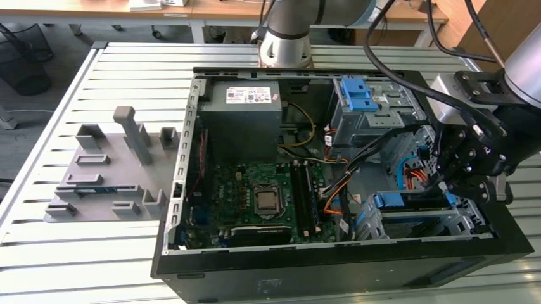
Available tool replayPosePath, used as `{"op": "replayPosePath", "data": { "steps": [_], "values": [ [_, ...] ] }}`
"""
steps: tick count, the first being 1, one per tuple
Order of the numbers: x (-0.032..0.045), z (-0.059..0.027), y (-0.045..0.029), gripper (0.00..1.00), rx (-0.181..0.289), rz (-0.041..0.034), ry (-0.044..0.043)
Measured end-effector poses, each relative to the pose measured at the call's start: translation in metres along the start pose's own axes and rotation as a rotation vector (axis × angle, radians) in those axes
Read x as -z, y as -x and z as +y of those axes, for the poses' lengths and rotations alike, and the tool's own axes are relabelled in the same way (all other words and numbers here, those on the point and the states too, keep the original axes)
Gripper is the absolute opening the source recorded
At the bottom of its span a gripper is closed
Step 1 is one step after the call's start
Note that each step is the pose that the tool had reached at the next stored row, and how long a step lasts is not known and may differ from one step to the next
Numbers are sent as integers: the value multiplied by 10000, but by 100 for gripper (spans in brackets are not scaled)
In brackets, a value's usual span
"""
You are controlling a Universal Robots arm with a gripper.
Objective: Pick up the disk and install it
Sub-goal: 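Insert the first disk wire, then insert the second disk wire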
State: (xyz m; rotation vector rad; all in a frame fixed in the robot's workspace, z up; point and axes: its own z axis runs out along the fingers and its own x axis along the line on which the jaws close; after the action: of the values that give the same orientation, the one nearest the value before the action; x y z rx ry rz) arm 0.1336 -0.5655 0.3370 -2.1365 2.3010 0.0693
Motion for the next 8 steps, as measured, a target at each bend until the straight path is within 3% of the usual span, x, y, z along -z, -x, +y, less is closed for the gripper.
{"op": "replayPosePath", "data": {
  "steps": [8],
  "values": [
    [21, 0, 1, 11, 1, 0, 0]
  ]
}}
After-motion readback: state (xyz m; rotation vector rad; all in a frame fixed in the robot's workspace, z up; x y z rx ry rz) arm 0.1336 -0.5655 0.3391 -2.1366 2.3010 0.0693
